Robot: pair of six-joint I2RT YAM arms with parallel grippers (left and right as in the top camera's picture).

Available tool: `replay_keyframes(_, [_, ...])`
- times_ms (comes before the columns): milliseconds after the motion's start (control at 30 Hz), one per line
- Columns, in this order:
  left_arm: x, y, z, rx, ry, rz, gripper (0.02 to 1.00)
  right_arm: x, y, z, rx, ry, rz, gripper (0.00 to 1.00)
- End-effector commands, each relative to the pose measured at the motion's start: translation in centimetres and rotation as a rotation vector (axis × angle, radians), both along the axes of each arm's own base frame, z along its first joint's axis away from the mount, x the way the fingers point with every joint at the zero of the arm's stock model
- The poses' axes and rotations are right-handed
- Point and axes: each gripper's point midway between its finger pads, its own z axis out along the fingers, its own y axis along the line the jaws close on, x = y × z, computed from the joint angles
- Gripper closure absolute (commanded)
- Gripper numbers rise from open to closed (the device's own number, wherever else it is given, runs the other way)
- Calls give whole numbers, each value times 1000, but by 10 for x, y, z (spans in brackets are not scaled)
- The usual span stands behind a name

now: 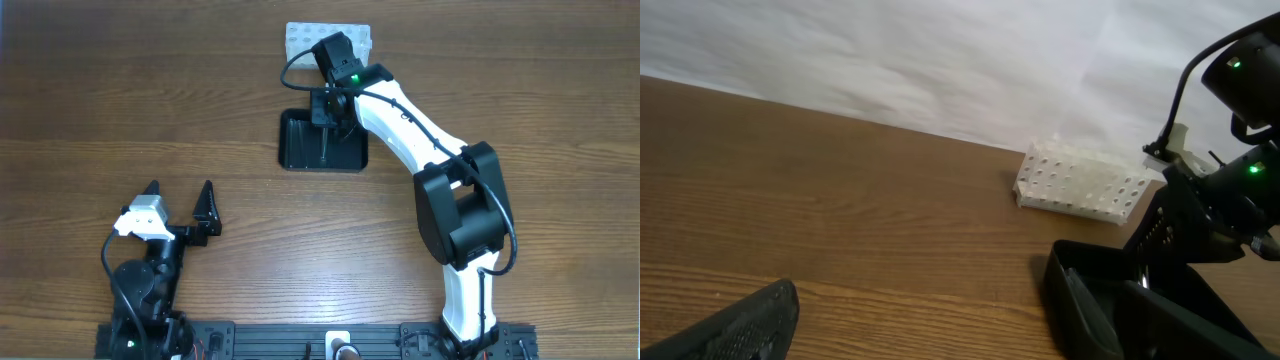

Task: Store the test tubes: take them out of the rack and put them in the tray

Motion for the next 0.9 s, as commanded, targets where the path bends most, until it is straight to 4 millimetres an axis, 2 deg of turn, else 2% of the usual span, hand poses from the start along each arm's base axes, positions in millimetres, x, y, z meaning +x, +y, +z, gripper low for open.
replay_keyframes(33, [0, 0, -2, 10, 2, -5, 18, 0, 6, -8, 11, 9, -7, 886])
replay_keyframes(433, [0, 0, -2, 10, 2, -5, 18, 1, 6, -23, 4, 26, -13, 853])
replay_keyframes(667, [0, 0, -2, 10, 2, -5, 18, 2, 6, -23, 5, 25, -13, 726])
replay_keyframes(900, [0, 0, -2, 10, 2, -5, 18, 2, 7, -22, 7, 23, -11, 682])
